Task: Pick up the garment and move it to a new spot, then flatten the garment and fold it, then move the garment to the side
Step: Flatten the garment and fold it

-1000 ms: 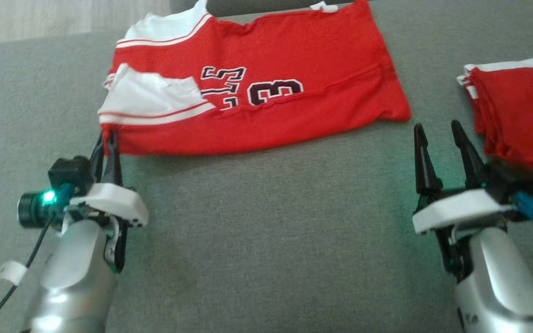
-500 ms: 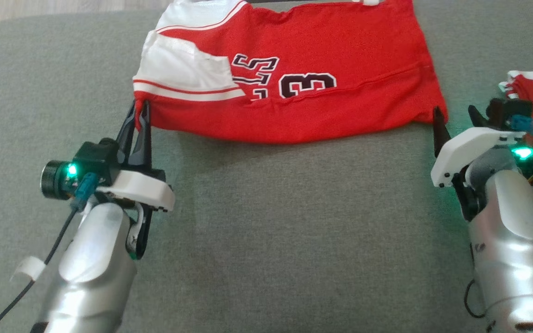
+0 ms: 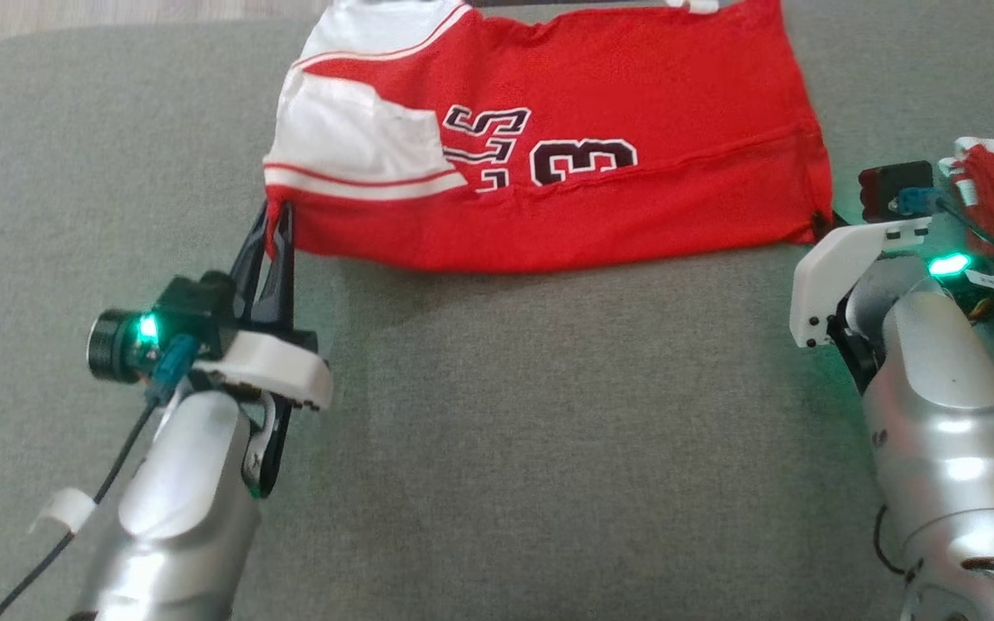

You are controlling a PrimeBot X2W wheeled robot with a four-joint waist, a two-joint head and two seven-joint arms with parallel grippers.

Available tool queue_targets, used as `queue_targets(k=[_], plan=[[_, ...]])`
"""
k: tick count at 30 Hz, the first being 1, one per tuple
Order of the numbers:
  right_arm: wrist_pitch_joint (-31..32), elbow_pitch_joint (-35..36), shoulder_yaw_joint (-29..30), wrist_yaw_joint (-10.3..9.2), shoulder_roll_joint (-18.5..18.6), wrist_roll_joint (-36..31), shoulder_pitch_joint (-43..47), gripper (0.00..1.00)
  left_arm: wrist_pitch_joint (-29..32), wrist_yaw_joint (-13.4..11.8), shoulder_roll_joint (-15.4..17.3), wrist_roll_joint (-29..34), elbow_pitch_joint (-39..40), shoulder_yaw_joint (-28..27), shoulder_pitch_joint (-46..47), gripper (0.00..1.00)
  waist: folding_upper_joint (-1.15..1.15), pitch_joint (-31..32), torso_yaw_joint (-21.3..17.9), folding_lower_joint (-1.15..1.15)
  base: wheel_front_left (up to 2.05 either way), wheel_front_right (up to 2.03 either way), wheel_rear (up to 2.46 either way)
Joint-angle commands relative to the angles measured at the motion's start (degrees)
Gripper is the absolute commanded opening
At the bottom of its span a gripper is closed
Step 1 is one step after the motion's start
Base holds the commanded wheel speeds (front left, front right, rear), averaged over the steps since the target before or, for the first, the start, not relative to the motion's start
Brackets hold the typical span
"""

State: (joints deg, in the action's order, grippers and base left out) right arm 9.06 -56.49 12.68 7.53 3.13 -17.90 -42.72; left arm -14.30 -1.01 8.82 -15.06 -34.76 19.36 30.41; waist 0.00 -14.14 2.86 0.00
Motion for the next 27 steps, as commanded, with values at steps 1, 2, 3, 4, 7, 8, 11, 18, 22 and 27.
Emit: queue_targets(k=[1, 2, 3, 4, 7, 8, 11, 18, 22, 27], plan=[[-0.6, 1.4, -1.0, -0.04, -0.2, -0.7, -1.6, 0.00, -0.7, -0.1, 2.0, 0.2, 1.2, -1.7, 0.5, 0.00, 0.00, 0.8, -0.6, 0.00, 0.00, 0.00, 0.00], [-0.8, 1.5, -1.0, -0.04, -0.2, -1.0, -1.7, 0.00, -0.7, -0.2, 2.1, 0.2, 0.8, -1.8, 0.2, 0.00, 0.00, 1.3, -0.9, 0.00, 0.00, 0.00, 0.00], [-1.0, 1.7, -0.8, -0.04, -0.2, -1.2, -1.7, 0.00, -0.6, -0.1, 2.3, 0.1, 0.4, -1.7, 0.0, 0.00, 0.00, 1.8, -1.2, 0.00, 0.00, 0.00, 0.00], [-1.2, 2.0, -0.7, -0.04, -0.2, -1.5, -1.7, 0.00, -0.6, -0.1, 2.5, 0.0, 0.0, -1.7, -0.3, 0.00, 0.00, 2.4, -1.5, 0.00, 0.00, 0.00, 0.00], [-1.6, 2.7, -0.6, -0.04, -0.2, -1.6, -1.5, 0.00, -0.1, -0.1, 3.0, -0.2, -0.9, -1.6, -1.4, 0.00, 0.00, 4.1, -2.2, 0.00, 0.00, 0.00, 0.00], [-1.5, 2.9, -0.9, -0.04, -0.2, -1.5, -1.3, 0.00, 0.1, -0.1, 3.2, -0.3, -1.1, -1.5, -1.8, 0.00, 0.00, 4.6, -2.3, 0.00, 0.00, 0.00, 0.00], [-1.0, 3.6, -2.0, -0.04, -0.2, -0.6, 0.0, 0.00, 0.9, 0.1, 3.7, -0.6, -1.6, -1.3, -3.3, 0.00, 0.00, 6.5, -2.6, 0.00, 0.00, 0.00, 0.00], [2.3, 6.8, -6.3, -0.04, 0.8, 4.6, 6.3, 0.00, 3.8, 0.5, 4.5, -1.2, -0.8, -0.1, -7.6, 0.00, 0.00, 10.4, -2.5, 0.00, 0.00, 0.00, 0.00], [5.2, 11.1, -8.6, -0.04, 1.6, 8.4, 11.6, 0.00, 6.4, 0.9, 5.1, -1.7, 0.8, 0.7, -10.6, 0.00, 0.00, 12.5, -2.3, 0.00, 0.00, 0.00, 0.00], [8.8, 17.5, -10.7, -0.04, 2.3, 12.1, 17.6, 0.00, 9.2, 1.0, 5.7, -2.2, 3.7, 1.6, -13.9, 0.00, 0.00, 14.4, -2.4, 0.00, 0.00, 0.00, 0.00]])
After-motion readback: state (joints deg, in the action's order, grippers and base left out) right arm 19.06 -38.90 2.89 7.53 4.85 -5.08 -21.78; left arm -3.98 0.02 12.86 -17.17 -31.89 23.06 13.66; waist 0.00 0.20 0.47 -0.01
